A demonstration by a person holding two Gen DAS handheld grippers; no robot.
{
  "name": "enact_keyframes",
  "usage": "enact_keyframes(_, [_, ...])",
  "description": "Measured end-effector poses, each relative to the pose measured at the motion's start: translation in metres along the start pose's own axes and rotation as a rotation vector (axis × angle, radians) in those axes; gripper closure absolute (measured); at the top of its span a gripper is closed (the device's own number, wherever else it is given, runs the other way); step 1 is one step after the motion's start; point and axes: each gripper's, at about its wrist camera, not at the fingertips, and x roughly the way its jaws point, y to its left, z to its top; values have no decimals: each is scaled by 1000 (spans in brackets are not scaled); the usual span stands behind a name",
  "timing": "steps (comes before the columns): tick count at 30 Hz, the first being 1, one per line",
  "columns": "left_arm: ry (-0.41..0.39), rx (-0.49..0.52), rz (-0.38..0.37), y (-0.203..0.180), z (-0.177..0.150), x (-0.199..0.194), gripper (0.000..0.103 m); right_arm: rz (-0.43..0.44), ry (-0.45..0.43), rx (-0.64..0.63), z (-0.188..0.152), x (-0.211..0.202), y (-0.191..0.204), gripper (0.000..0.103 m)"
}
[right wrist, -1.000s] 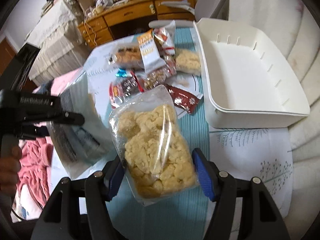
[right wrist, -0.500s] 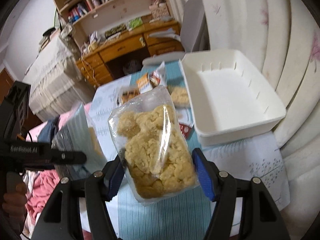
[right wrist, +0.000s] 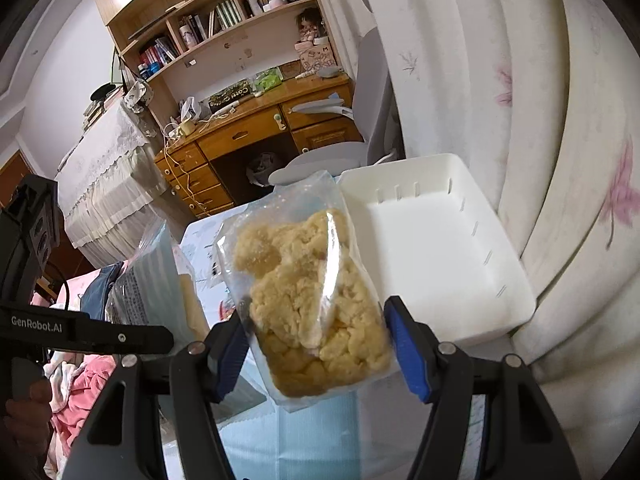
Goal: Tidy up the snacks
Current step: 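Carry both held bags over the white box and lower them inside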
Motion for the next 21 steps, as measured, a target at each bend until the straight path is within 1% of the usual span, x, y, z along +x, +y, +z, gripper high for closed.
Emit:
enact_keyframes(4, [-1,1,2,-28,11,15,39,-2,16,-2,15,5,-27,37])
enact_keyframes(10, [10,3,0,-67,27,43,38,-9,48,-2,28,12,-67,37])
enact_keyframes(15, [5,5,6,-90,39,62,38,-16,100,-8,33,23,-95,37])
enact_keyframes(21, [-5,-5,19,-107,52,83,38,-26,141,-46,39,34,-117,37])
